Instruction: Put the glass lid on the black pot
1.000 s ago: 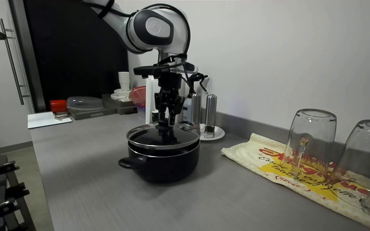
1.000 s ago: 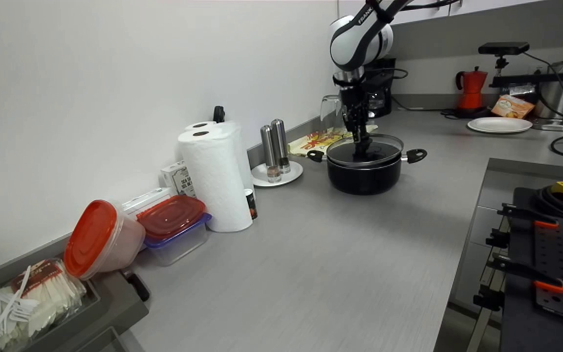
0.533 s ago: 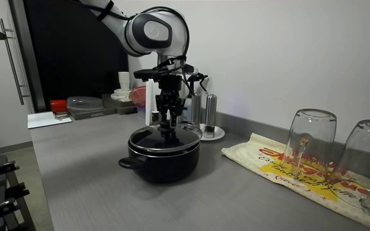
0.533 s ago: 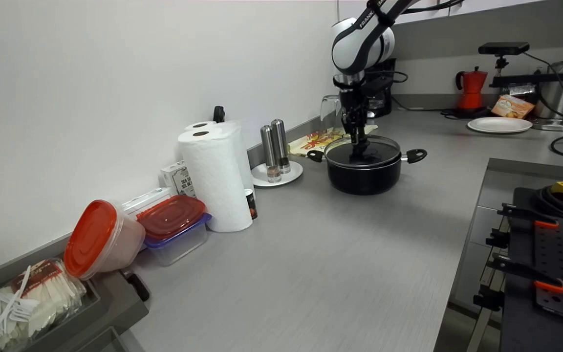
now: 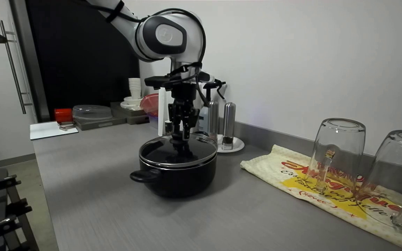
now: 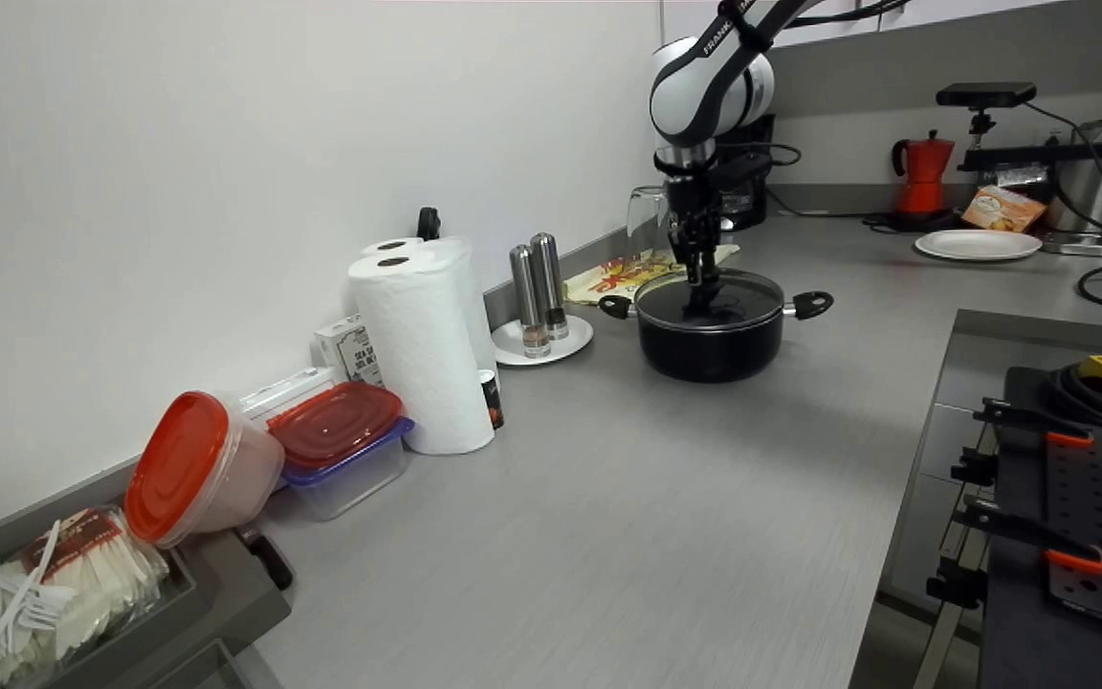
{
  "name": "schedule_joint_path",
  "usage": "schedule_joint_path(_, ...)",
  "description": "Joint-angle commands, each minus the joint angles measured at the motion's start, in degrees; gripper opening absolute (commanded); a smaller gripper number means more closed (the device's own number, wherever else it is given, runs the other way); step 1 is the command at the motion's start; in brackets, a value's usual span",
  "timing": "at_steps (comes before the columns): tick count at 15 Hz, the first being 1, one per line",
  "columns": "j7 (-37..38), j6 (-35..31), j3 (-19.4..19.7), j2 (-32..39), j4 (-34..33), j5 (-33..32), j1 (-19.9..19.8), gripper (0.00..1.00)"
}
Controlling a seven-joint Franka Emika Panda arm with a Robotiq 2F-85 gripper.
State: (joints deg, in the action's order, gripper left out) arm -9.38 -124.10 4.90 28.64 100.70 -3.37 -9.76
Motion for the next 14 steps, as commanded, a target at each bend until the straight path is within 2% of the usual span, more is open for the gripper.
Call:
schedule_joint_path(1,-0.7,0.6,-0.8,-0.9,1.0,2.4,-0.6,0.25)
schedule_joint_path(6,-1.3,0.5,-1.0,-0.9,1.7,3.4,-1.0,0.25)
schedule_joint_path(7,-0.1,0.1,-0.1,0.1,0.8,1.8,-0.3,0.66)
schedule_joint_path(8,-0.1,0.1,-0.1,0.2,0.8,1.8,-0.4,0.52)
schedule_joint_path(10,-0.1,0.1,-0.1,0.2,0.8,1.8,-0.4,0.65)
schedule_joint_path(12,-0.1,0.1,-0.1,0.2,0.8,1.8,-0.4,0.66)
schedule_joint_path(13,-0.2,0.0,-0.1,-0.8,2.5,1.1,0.1,0.91)
schedule_joint_path(14,-0.8,-0.1,-0.3,-2.6,5.6,0.6,0.4,0.92)
